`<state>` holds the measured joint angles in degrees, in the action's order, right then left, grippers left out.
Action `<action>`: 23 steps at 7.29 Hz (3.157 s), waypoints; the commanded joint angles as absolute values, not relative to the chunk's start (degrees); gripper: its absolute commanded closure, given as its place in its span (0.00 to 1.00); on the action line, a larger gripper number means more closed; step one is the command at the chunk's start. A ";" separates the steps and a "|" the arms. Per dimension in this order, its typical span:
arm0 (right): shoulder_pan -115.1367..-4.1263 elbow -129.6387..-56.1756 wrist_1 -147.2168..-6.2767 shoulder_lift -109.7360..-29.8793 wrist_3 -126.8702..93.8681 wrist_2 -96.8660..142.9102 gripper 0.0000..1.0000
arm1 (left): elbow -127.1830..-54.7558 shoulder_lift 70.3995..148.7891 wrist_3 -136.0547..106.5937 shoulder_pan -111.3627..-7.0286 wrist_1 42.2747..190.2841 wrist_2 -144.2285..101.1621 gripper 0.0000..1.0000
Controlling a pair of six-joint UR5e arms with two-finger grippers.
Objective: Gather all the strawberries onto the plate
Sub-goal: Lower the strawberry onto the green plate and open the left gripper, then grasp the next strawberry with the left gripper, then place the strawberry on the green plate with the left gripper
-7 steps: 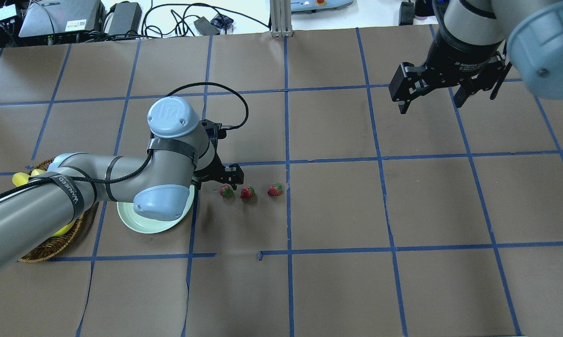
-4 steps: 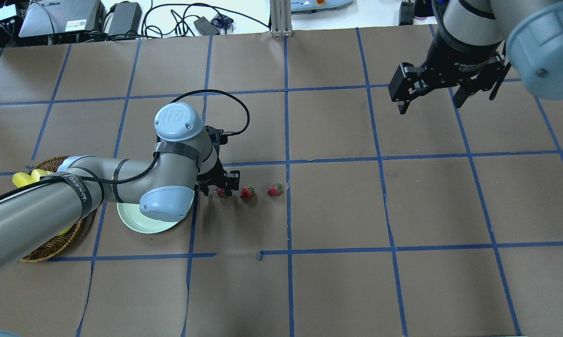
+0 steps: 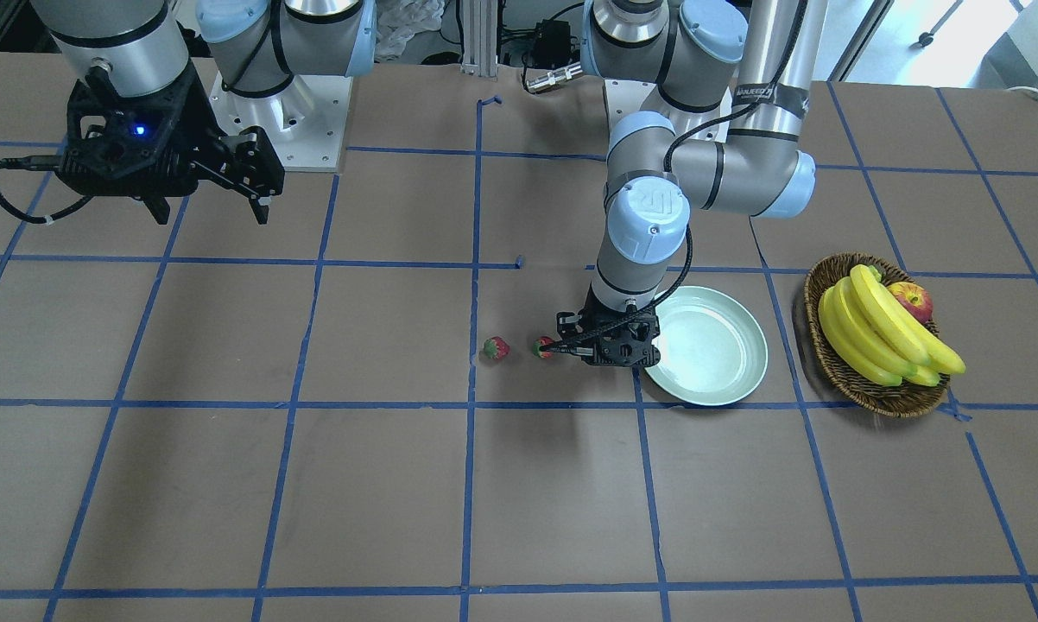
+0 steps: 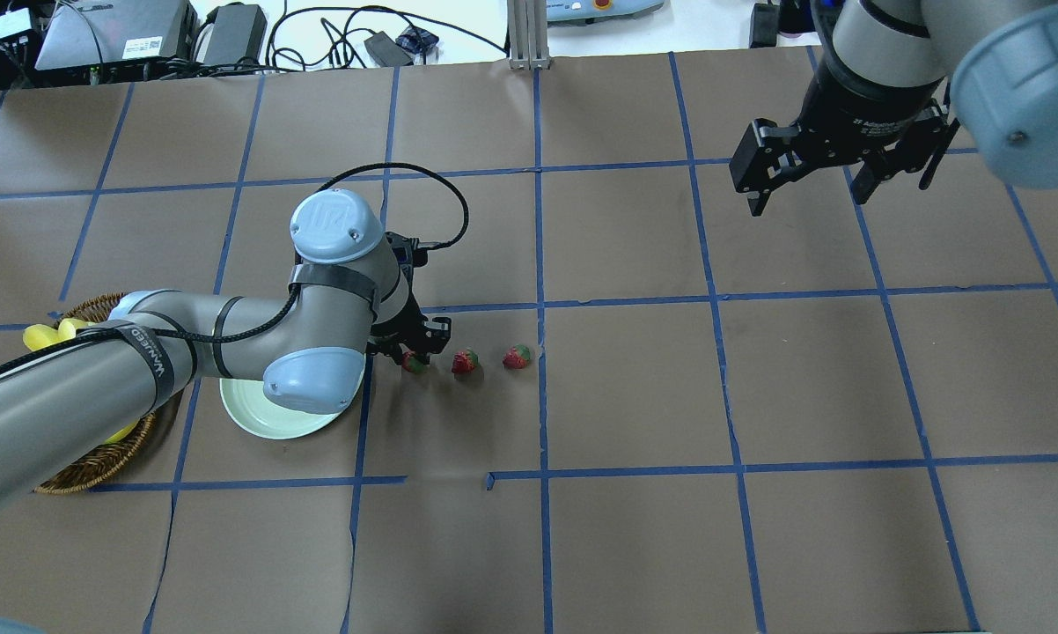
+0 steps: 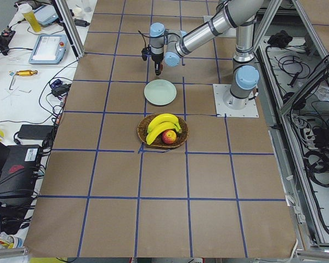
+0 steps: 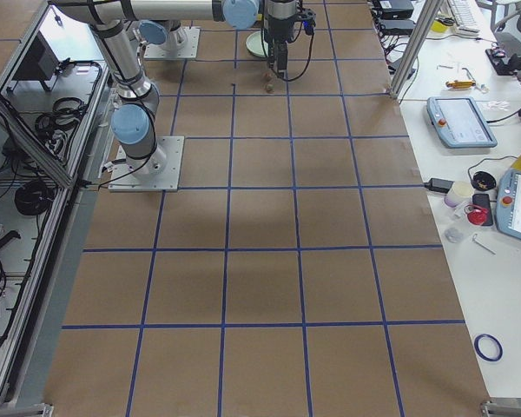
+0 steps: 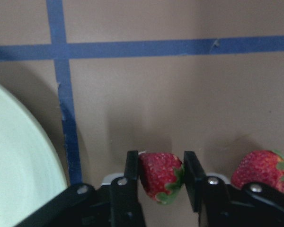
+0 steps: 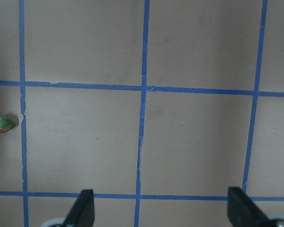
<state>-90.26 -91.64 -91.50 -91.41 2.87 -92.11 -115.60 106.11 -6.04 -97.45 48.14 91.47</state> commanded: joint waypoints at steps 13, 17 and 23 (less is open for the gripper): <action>-90.35 -92.02 -91.41 -91.32 2.81 -92.02 0.00 | -112.76 111.43 -17.93 -105.73 46.23 90.53 0.18; -90.35 -92.02 -91.41 -91.32 2.81 -92.02 0.00 | -112.42 111.46 -16.01 -105.82 46.84 92.98 0.90; -90.44 -92.02 -91.41 -91.32 2.81 -92.02 0.00 | -113.54 105.55 8.14 -84.93 56.34 98.08 0.88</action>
